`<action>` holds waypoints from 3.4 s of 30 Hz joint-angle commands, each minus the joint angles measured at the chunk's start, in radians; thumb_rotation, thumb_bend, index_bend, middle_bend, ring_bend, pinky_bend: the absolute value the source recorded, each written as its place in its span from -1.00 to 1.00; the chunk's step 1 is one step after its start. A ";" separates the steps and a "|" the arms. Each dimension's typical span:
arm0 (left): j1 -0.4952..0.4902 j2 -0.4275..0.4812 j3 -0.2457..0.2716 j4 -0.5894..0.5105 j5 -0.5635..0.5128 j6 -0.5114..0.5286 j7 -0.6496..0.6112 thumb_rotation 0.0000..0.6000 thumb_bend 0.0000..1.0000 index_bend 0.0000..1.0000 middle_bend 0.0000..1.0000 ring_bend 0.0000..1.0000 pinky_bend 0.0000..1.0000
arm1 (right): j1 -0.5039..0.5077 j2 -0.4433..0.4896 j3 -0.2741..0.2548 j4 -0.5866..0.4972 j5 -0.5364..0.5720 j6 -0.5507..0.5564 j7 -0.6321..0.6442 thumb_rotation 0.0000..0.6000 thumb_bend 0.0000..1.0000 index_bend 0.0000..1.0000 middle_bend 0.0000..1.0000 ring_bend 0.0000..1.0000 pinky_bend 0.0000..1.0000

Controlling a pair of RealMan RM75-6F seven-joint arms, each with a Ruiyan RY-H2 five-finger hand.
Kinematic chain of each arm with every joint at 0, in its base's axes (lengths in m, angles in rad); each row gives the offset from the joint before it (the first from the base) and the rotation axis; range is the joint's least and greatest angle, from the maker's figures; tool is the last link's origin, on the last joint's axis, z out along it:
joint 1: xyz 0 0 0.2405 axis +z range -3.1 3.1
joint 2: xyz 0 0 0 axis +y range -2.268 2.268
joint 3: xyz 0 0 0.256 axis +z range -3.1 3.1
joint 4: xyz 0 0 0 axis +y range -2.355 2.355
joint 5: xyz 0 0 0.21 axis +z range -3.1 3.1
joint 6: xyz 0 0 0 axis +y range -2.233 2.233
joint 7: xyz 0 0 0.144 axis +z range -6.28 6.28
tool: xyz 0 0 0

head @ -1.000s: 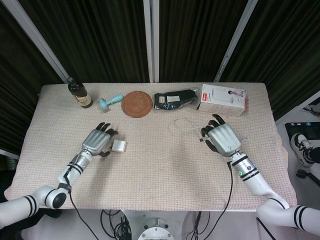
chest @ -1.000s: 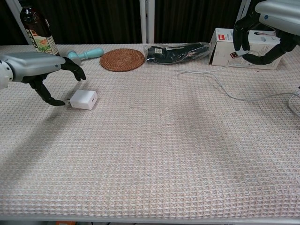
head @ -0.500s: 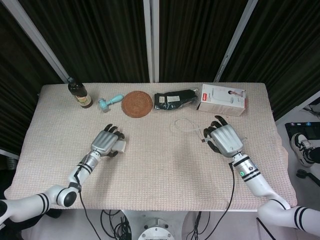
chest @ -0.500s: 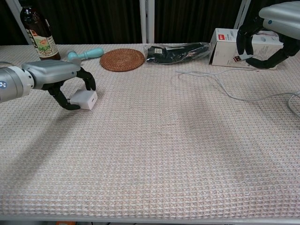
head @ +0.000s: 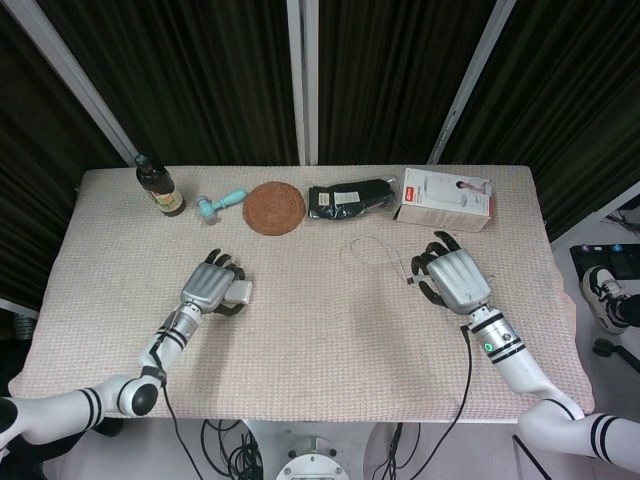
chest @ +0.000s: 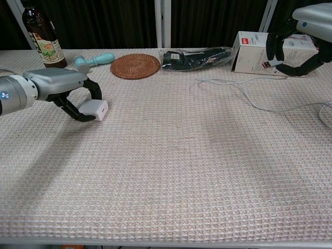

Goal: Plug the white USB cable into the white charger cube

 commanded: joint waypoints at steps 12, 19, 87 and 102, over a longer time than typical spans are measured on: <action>-0.002 -0.020 0.009 0.046 0.025 0.029 -0.043 0.89 -0.37 -0.11 -0.15 -0.61 -0.85 | -0.006 -0.003 -0.003 0.003 -0.007 0.005 0.013 1.00 -0.23 0.33 0.09 -0.37 -0.68; 0.019 0.032 -0.007 -0.051 -0.013 0.088 -0.016 0.57 -0.37 -0.07 -0.08 -0.55 -0.82 | 0.023 -0.017 0.012 -0.032 0.013 -0.039 0.016 1.00 -0.22 0.34 0.09 -0.37 -0.68; -0.167 -0.008 -0.079 -0.405 -0.294 0.453 0.508 0.42 -0.38 -0.07 -0.08 -0.52 -0.81 | 0.523 -0.436 0.232 0.167 0.672 -0.249 -0.206 1.00 -0.19 0.36 0.10 -0.36 -0.71; -0.178 -0.032 -0.073 -0.384 -0.290 0.462 0.516 0.42 -0.38 -0.07 -0.08 -0.52 -0.81 | 0.535 -0.450 0.230 0.192 0.688 -0.251 -0.193 1.00 -0.19 0.36 0.10 -0.35 -0.71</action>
